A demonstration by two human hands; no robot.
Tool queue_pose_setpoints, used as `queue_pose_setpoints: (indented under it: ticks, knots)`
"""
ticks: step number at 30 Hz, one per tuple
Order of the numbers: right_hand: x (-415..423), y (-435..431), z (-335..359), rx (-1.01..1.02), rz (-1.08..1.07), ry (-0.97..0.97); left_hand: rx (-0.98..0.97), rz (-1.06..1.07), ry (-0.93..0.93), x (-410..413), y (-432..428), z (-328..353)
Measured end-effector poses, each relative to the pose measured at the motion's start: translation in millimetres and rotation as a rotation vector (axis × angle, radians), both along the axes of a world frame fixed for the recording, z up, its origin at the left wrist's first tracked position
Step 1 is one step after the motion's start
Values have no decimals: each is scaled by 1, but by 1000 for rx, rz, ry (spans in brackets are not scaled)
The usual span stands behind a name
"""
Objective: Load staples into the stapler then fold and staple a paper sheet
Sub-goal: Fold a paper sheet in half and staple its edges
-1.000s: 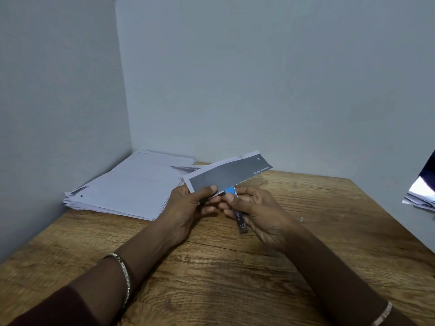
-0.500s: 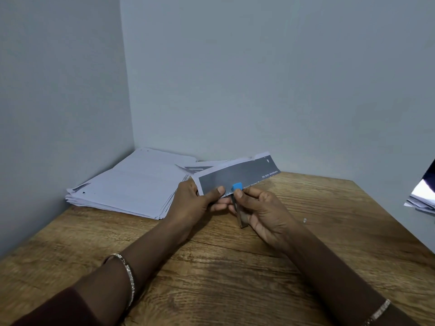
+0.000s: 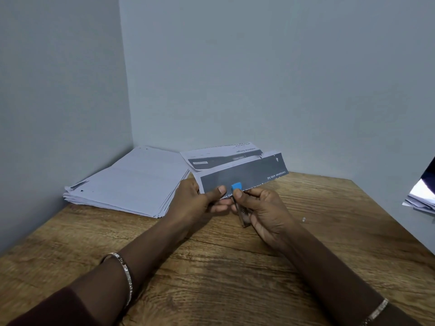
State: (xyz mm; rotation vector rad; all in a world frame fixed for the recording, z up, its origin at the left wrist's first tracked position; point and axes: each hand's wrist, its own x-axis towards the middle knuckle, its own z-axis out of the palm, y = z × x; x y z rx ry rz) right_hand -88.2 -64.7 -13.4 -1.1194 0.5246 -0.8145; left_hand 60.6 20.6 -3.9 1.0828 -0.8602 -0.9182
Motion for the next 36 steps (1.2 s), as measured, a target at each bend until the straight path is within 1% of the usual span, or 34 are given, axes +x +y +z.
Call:
queue_pose_setpoints:
  ticks: [7,10,13,15,19,23,24,25,26,28,29,31,33,34,36]
  knots:
    - [3,8,3,-48,-53,20,-13,-12,-50,0,1,-1]
    - [3,9,4,-47,-81,57,-17,-24,-64,0,1,-3]
    - [2,11,6,-49,-56,95,-19,-33,-61,2,0,-4]
    - [1,11,7,-17,-27,85,-23,-24,-63,4,-1,-5]
    - [3,10,11,70,-12,101,-23,6,3,9,-4,-5]
    - [2,10,14,120,-127,178,-11,39,103,15,-7,-6]
    - [1,11,13,71,-165,216,-10,35,123,15,-8,-7]
    - [0,13,12,-39,-229,281,-7,30,144,16,-8,-7]
    - [0,14,11,-204,-325,365,-4,26,165,16,-8,-7]
    - [-1,17,8,-602,-546,513,0,15,191,15,-9,-7]
    - [-2,16,8,-788,-603,543,1,10,196,15,-8,-7]
    - [-3,15,9,-1076,-617,567,2,2,198,14,-7,-5]
    - [-3,14,8,-1246,-604,594,5,-10,189,13,-6,-3]
    - [-2,13,7,-1275,-588,594,9,-17,183,12,-5,-3]
    - [-2,13,6,-1264,-557,581,11,-21,187,11,-3,-2]
